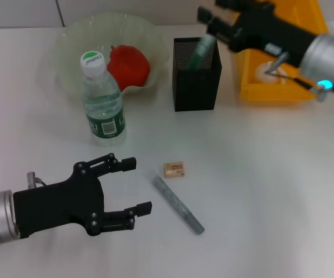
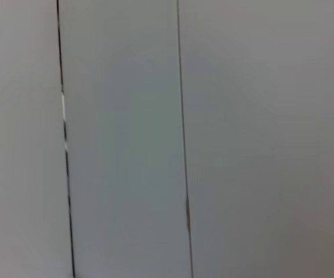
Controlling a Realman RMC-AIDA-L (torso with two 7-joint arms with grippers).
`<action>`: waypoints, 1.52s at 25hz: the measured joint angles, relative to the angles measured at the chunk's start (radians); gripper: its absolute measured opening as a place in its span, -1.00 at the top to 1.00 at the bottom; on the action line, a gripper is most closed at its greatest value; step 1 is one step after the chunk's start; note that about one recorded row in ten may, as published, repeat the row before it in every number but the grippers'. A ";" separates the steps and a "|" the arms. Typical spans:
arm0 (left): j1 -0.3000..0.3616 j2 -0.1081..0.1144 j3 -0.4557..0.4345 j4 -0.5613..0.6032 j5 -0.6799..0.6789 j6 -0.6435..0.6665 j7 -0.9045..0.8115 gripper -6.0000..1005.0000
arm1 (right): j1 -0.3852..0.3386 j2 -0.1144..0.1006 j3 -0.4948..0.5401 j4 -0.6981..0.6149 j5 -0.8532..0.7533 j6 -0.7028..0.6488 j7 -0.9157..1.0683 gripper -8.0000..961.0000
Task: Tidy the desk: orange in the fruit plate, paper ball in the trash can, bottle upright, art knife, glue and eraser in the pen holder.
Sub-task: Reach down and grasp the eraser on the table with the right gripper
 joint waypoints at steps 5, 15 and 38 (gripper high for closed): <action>0.008 0.001 0.000 0.000 0.000 0.008 -0.003 -0.68 | -0.132 -0.002 0.038 -0.485 -0.383 -0.035 0.557 -0.15; 0.014 0.001 -0.002 0.000 0.003 0.019 -0.003 -0.68 | 0.205 -0.003 0.066 -0.855 -1.429 -0.694 1.453 -0.50; 0.052 0.017 -0.002 0.001 0.008 0.056 -0.007 -0.68 | 0.368 0.010 -0.242 -0.417 -1.431 -0.460 1.044 -0.47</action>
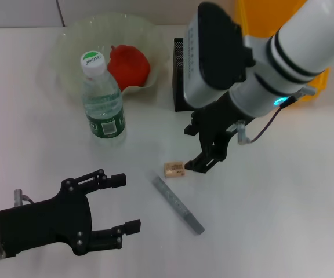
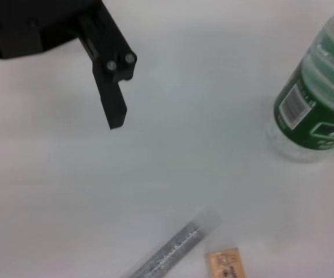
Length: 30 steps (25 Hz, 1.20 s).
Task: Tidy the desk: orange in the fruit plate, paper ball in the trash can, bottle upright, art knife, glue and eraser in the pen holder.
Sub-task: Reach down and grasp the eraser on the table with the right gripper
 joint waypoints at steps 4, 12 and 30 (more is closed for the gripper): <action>0.000 -0.001 0.001 -0.001 0.000 -0.003 0.003 -0.68 | 0.008 0.001 -0.027 0.036 0.030 0.030 0.000 -0.45; -0.003 -0.003 0.002 -0.001 0.000 -0.002 0.004 -0.68 | 0.017 0.003 -0.054 0.112 0.101 0.088 -0.003 -0.42; -0.006 -0.010 0.009 -0.001 0.002 -0.007 0.010 -0.68 | 0.012 0.003 -0.127 0.211 0.133 0.245 -0.006 -0.34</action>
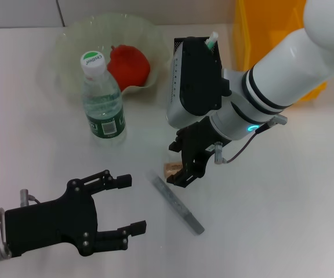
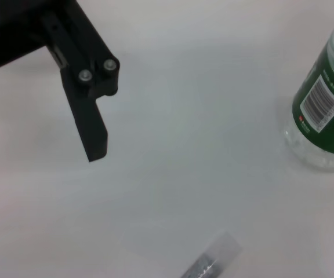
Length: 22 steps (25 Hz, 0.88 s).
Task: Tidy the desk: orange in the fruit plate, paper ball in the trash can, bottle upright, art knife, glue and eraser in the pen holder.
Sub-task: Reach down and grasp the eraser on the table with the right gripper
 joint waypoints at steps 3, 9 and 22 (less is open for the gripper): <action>0.000 0.000 0.000 0.000 0.000 0.000 0.004 -0.68 | 0.004 0.000 -0.003 0.013 0.009 0.005 0.000 -0.32; -0.003 -0.001 0.000 0.000 0.000 0.000 0.006 -0.68 | 0.017 0.001 -0.014 0.049 0.021 0.023 -0.001 -0.30; -0.003 -0.004 0.000 0.000 0.000 -0.002 0.013 -0.68 | 0.028 0.001 -0.050 0.086 0.026 0.052 0.001 0.04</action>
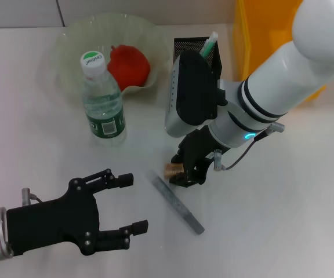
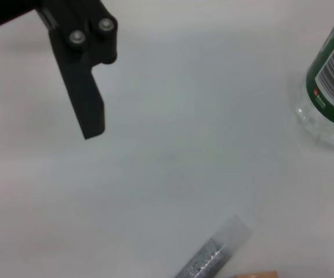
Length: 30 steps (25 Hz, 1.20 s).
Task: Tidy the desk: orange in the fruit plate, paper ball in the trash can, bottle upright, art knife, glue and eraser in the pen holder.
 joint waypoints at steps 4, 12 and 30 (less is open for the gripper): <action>0.000 -0.001 -0.004 0.000 0.000 0.000 0.007 -0.68 | 0.003 0.000 0.000 0.007 0.002 0.003 0.004 0.18; -0.002 0.000 -0.007 0.000 0.000 0.000 0.007 -0.68 | -0.039 -0.003 0.090 -0.075 0.010 -0.005 0.036 0.46; -0.014 -0.004 -0.003 -0.002 0.000 -0.001 0.006 -0.68 | -0.030 -0.012 0.588 -0.254 -0.169 -0.012 0.211 0.25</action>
